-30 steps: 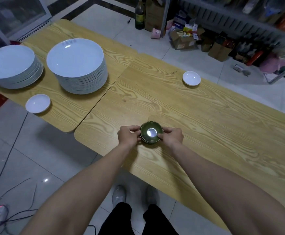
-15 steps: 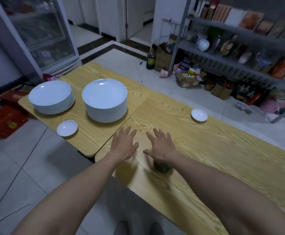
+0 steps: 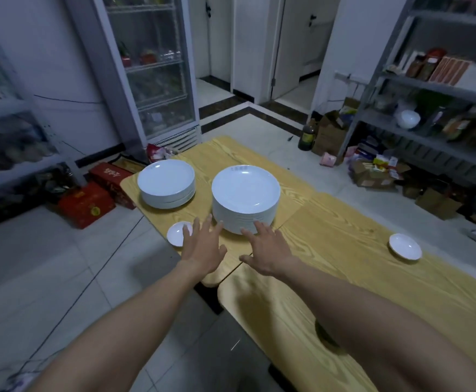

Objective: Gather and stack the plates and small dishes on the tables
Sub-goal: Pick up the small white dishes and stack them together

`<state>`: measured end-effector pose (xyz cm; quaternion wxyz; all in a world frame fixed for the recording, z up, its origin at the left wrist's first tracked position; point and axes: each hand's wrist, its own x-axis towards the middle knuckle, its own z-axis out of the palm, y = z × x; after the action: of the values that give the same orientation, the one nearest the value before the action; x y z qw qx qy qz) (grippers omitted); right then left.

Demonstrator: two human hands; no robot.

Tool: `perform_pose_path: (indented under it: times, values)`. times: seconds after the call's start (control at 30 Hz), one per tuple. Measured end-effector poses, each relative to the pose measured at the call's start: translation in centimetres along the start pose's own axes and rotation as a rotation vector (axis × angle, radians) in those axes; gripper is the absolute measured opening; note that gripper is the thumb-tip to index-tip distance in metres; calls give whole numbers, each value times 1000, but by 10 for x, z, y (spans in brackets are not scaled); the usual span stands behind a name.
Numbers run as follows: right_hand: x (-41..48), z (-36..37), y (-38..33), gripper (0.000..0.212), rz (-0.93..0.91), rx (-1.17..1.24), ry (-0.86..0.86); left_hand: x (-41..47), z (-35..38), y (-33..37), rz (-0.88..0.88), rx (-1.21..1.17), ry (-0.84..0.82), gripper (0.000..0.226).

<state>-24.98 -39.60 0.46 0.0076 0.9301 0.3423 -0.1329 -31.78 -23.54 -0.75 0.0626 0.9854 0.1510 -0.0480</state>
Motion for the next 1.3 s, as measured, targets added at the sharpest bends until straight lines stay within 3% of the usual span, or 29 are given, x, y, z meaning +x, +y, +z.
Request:
perform_pose_path:
  times: [0.27, 0.47, 0.63, 0.9, 1.1, 1.3]
  values:
    - [60, 2, -42, 75, -149, 67, -40, 15, -1, -62, -209, -43, 13, 63]
    - [99, 18, -67, 74, -129, 142, -131, 32, 17, -111, -368, -277, -15, 59]
    - [141, 39, -88, 66, 10, 391, -173, 62, 48, -151, -437, -583, -68, 51]
    - [194, 80, -114, 44, 330, 861, -197, 105, 91, -186, -443, -844, -131, 34]
    - [215, 99, -120, 29, 510, 959, -122, 118, 103, -195, -433, -899, -147, 31]
    - [215, 91, -122, 28, 583, 1017, -34, 121, 92, -199, -402, -1016, -103, 25]
